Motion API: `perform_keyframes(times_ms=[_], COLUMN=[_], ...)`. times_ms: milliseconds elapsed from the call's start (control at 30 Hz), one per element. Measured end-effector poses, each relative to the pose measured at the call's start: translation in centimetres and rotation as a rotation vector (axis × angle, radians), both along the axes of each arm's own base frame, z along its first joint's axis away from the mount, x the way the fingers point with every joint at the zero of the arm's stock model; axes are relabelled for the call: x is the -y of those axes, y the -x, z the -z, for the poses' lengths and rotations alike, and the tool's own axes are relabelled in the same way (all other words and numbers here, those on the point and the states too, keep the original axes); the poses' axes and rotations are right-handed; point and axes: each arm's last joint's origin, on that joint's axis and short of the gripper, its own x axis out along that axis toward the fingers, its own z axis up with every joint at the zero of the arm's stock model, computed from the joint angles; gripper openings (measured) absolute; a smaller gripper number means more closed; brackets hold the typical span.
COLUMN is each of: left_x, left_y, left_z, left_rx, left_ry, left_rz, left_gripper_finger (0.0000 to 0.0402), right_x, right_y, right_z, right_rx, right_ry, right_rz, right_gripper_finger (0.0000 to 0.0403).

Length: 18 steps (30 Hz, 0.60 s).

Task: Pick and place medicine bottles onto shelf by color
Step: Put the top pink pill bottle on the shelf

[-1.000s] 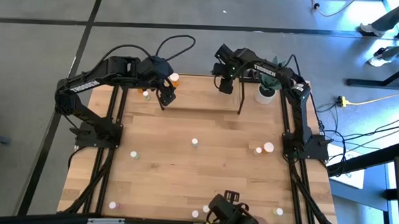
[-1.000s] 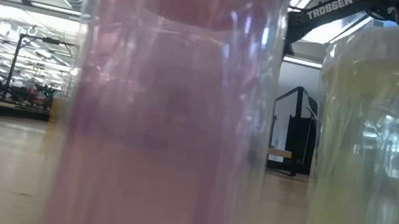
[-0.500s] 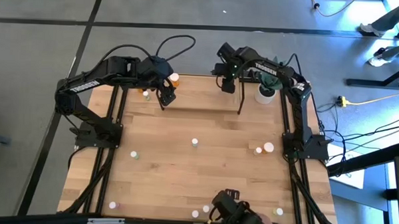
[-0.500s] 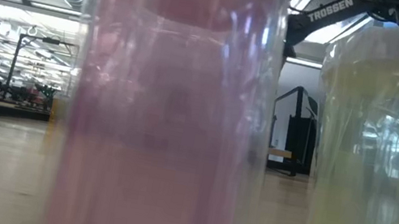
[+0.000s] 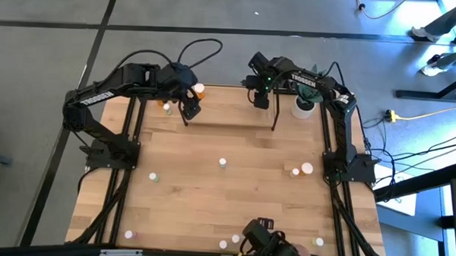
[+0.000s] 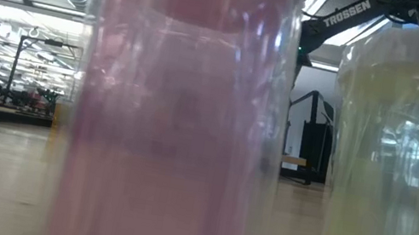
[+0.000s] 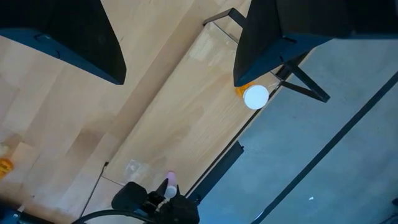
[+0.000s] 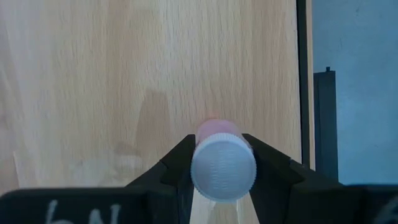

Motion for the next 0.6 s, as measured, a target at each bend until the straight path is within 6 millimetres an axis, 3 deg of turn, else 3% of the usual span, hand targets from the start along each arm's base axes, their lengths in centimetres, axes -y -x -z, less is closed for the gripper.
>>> perform_keyframes(times_ms=[333, 600], left_x=[-0.03, -0.03], left_y=[0.01, 0.01], left_z=[0.0, 0.0], left_rx=[0.0, 0.0], left_ry=[0.0, 0.0], left_rz=[-0.001, -0.001], left_gripper_finger=[0.0291, 0.0291], right_x=[0.01, 0.04], right_y=[-0.01, 0.0], right_z=[0.03, 0.23], right_rx=[-0.001, -0.011], right_ry=[0.0, -0.002], right_rz=[0.0, 0.002], right_gripper_finger=[0.0126, 0.0158])
